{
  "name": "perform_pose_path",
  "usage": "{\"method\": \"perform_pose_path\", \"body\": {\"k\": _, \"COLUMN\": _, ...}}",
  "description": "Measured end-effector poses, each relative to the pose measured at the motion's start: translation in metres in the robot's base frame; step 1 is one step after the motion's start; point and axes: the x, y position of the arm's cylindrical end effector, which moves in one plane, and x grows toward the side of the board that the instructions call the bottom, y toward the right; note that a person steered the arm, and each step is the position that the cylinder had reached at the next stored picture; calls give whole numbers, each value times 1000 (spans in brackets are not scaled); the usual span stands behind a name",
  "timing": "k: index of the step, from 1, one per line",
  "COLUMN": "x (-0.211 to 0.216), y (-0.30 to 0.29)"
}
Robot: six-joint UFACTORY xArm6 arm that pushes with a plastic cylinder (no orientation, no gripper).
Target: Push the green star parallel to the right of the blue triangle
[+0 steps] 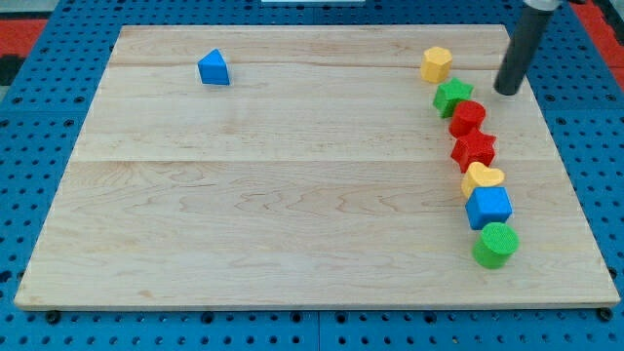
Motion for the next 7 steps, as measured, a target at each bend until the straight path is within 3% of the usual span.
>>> {"method": "perform_pose_path", "body": {"k": 1, "x": 6, "y": -93}}
{"method": "perform_pose_path", "body": {"k": 2, "x": 16, "y": -130}}
{"method": "perform_pose_path", "body": {"k": 3, "x": 50, "y": -109}}
{"method": "perform_pose_path", "body": {"k": 5, "x": -14, "y": -179}}
{"method": "perform_pose_path", "body": {"k": 7, "x": -46, "y": -174}}
